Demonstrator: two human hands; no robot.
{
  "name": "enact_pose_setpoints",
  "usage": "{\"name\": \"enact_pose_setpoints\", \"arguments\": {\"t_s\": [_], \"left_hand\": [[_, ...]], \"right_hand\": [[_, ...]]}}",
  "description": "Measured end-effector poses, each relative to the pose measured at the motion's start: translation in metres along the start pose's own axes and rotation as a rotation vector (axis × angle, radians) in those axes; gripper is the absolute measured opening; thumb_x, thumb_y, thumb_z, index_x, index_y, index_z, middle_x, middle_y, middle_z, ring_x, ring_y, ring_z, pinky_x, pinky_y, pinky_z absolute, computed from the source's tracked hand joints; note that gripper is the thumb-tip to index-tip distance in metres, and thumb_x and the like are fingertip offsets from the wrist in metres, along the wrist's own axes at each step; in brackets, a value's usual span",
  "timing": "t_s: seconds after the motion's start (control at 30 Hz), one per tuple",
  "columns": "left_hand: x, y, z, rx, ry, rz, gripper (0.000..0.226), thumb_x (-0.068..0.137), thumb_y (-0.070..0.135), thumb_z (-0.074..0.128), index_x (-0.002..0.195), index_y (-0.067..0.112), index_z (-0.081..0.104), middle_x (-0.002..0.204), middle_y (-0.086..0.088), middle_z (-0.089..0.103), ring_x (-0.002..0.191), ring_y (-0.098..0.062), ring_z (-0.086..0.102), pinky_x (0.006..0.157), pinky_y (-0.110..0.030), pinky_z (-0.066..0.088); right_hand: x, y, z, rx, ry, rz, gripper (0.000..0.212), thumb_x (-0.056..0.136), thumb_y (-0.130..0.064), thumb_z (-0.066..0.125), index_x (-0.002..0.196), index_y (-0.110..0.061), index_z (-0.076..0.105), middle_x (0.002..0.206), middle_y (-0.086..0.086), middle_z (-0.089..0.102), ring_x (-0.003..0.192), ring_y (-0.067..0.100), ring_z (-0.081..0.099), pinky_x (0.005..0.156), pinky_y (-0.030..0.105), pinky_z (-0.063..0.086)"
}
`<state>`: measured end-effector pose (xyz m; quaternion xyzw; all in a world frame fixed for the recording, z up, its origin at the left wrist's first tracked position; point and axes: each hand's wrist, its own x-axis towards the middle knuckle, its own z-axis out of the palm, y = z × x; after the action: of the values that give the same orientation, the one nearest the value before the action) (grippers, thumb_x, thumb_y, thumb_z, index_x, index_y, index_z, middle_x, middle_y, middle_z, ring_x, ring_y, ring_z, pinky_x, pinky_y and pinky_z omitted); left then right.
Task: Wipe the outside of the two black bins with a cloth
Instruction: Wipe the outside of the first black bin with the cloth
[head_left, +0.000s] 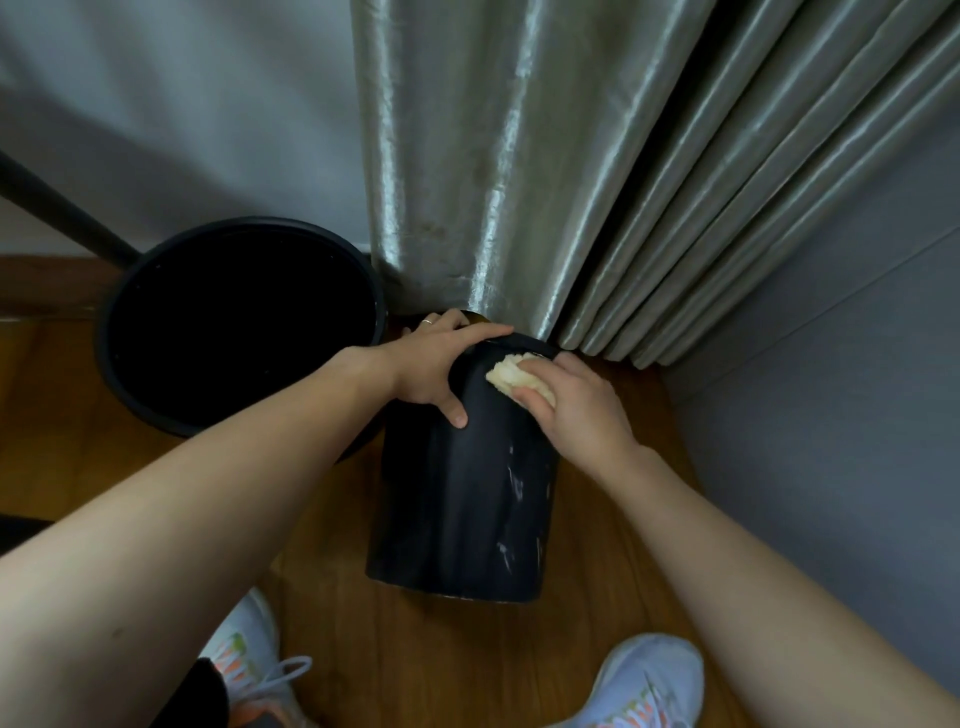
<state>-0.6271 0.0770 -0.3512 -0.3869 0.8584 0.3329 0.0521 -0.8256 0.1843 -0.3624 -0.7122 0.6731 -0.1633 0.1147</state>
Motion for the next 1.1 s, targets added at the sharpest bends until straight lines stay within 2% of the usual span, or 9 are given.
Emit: {"name": "enact_pose_setpoints", "arguments": {"t_s": [0.2,0.33,0.43,0.53,0.7,0.8,0.9,1.0,1.1], "left_hand": [[0.001,0.001,0.001,0.020,0.010,0.010,0.121,0.056,0.037,0.091,0.146,0.055,0.012,0.131,0.000,0.030,0.127,-0.028,0.027,0.109,-0.056,0.029],[0.003,0.006,0.001,0.038,0.001,-0.001,0.122,0.056,0.038,0.091,0.146,0.056,0.011,0.134,-0.001,0.029,0.130,-0.029,0.025,0.108,-0.060,0.026],[0.003,0.005,0.000,0.024,-0.009,-0.005,0.122,0.056,0.037,0.091,0.146,0.055,0.010,0.134,-0.002,0.029,0.131,-0.030,0.024,0.109,-0.060,0.026],[0.002,0.002,-0.001,0.019,-0.003,0.002,0.121,0.057,0.036,0.091,0.146,0.054,0.012,0.133,-0.002,0.029,0.129,-0.030,0.026,0.109,-0.058,0.028],[0.001,0.001,0.000,0.022,0.010,0.014,0.120,0.057,0.037,0.091,0.146,0.054,0.012,0.131,-0.001,0.030,0.126,-0.029,0.028,0.108,-0.056,0.030],[0.001,0.002,-0.001,0.030,0.004,0.012,0.120,0.058,0.037,0.091,0.146,0.054,0.011,0.132,-0.001,0.029,0.128,-0.029,0.027,0.108,-0.058,0.029],[0.001,0.002,-0.001,0.025,-0.001,0.007,0.121,0.058,0.037,0.091,0.146,0.054,0.011,0.133,-0.001,0.029,0.128,-0.030,0.026,0.109,-0.057,0.029],[0.000,0.000,-0.002,0.022,0.003,0.005,0.121,0.057,0.036,0.091,0.147,0.052,0.012,0.129,0.000,0.029,0.127,-0.029,0.028,0.108,-0.056,0.030],[0.000,-0.001,-0.001,0.036,0.006,0.014,0.121,0.057,0.037,0.091,0.147,0.052,0.012,0.121,0.006,0.026,0.125,-0.029,0.029,0.108,-0.056,0.030]], "right_hand": [[-0.043,0.008,0.006,0.009,-0.031,-0.201,0.029,0.092,-0.031,0.063,0.117,-0.018,0.066,0.093,0.002,0.054,0.081,0.019,0.055,0.062,0.035,0.051],[-0.007,0.007,0.000,-0.038,0.061,-0.021,0.030,0.095,-0.030,0.060,0.123,-0.020,0.064,0.099,0.007,0.054,0.090,0.026,0.054,0.072,0.038,0.048],[0.001,0.001,0.004,-0.009,0.055,0.059,0.033,0.097,-0.032,0.057,0.127,-0.023,0.062,0.104,0.005,0.054,0.094,0.025,0.054,0.078,0.037,0.047],[-0.026,0.000,0.007,0.028,0.045,-0.059,0.029,0.095,-0.030,0.059,0.122,-0.019,0.064,0.097,0.004,0.053,0.086,0.022,0.055,0.070,0.038,0.050],[-0.059,0.012,0.004,-0.019,-0.082,-0.329,0.032,0.095,-0.038,0.049,0.115,-0.018,0.063,0.091,0.002,0.051,0.082,0.017,0.052,0.058,0.031,0.050],[-0.039,0.015,0.004,-0.022,-0.003,-0.185,0.027,0.095,-0.031,0.056,0.118,-0.020,0.063,0.093,0.003,0.051,0.083,0.020,0.053,0.063,0.036,0.050],[-0.024,0.014,0.009,0.016,0.048,-0.059,0.028,0.094,-0.028,0.061,0.121,-0.020,0.062,0.094,0.003,0.051,0.085,0.022,0.054,0.067,0.033,0.045],[-0.041,0.010,0.015,0.072,0.052,-0.100,0.028,0.094,-0.029,0.061,0.120,-0.018,0.062,0.095,0.002,0.052,0.082,0.019,0.054,0.065,0.035,0.050],[-0.071,0.009,0.017,0.113,-0.039,-0.227,0.029,0.095,-0.034,0.055,0.118,-0.018,0.062,0.095,0.000,0.051,0.080,0.014,0.051,0.063,0.032,0.051]]}}
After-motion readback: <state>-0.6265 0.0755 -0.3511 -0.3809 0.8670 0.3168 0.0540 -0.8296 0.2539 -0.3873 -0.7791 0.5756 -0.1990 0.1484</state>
